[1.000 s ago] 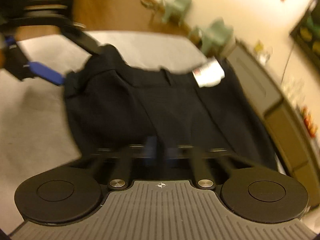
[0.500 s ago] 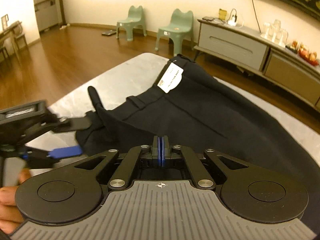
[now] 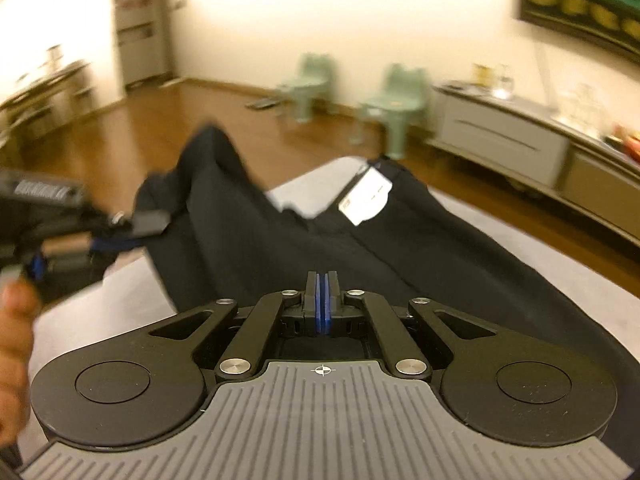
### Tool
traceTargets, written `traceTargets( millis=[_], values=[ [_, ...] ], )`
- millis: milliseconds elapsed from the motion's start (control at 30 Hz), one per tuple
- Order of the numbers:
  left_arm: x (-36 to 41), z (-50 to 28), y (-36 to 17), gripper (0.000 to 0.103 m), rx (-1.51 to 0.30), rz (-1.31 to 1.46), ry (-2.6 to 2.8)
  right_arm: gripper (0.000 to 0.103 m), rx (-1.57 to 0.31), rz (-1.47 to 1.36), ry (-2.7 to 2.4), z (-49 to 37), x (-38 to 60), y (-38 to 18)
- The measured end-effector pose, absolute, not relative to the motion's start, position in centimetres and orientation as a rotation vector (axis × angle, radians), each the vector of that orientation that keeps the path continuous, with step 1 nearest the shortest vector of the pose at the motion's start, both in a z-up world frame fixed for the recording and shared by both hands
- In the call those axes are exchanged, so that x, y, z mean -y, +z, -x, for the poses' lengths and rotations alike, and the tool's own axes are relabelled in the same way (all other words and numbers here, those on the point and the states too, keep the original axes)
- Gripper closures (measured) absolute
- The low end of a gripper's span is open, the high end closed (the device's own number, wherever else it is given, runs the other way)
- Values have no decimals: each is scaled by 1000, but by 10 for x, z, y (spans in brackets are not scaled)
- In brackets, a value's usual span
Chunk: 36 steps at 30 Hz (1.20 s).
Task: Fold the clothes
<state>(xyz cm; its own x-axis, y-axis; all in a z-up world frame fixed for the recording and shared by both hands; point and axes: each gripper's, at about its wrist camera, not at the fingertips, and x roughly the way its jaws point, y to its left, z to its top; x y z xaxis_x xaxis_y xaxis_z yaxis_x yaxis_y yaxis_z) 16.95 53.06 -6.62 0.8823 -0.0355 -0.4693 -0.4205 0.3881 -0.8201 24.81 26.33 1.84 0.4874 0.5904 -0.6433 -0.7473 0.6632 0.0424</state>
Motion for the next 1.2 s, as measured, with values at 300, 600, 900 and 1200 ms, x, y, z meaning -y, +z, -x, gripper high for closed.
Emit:
traceTargets(
  millis=[300, 600, 900, 1200],
  values=[
    [-566, -130, -81, 76, -413, 1322, 419, 71, -762, 304, 891, -228, -297, -22],
    [-532, -176, -70, 72, -616, 1095, 276, 67, -816, 375, 958, -226, -313, -42],
    [-533, -187, -74, 74, -660, 1008, 325, 31, -636, 492, 803, -352, -317, 13],
    [-543, -177, -70, 98, -643, 920, 319, 60, -714, 499, 857, -422, -349, -28]
  ],
)
